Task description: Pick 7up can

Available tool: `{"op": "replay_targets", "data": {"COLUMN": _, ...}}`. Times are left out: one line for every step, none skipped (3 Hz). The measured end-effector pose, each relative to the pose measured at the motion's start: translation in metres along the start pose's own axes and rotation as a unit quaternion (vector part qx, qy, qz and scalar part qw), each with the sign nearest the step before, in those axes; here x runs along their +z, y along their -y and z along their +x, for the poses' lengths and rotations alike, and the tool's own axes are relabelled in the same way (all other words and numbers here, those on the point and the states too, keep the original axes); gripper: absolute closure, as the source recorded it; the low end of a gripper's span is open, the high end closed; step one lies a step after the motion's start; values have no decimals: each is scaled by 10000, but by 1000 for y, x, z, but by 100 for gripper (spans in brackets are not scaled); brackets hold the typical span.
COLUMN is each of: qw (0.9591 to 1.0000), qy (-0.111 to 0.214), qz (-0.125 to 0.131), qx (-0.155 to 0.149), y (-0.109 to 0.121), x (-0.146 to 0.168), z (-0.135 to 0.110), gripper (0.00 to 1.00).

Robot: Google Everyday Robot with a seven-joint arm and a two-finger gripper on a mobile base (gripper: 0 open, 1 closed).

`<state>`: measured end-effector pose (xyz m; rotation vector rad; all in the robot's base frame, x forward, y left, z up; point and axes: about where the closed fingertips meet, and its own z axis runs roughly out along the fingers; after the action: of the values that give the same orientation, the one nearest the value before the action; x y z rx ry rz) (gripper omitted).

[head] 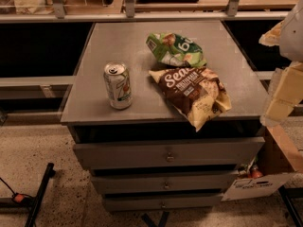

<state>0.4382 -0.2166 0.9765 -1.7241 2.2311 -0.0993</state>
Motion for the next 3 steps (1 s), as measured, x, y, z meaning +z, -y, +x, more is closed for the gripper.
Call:
{"op": "replay_targets", "data": {"qw": 10000, "qy": 1, "qz": 0, "qx": -1, "y": 0, "x": 0, "z": 0, "gripper": 0}}
{"op": "replay_targets", "data": {"qw": 9994, "qy": 200, "qz": -125, "qx": -264, "y": -1, "x": 17, "z": -27, "gripper": 0}}
{"op": "replay_targets", "data": {"qw": 9961, "qy": 575, "qz": -298, "qx": -599, "y": 0, "x": 43, "z": -76, "gripper": 0}}
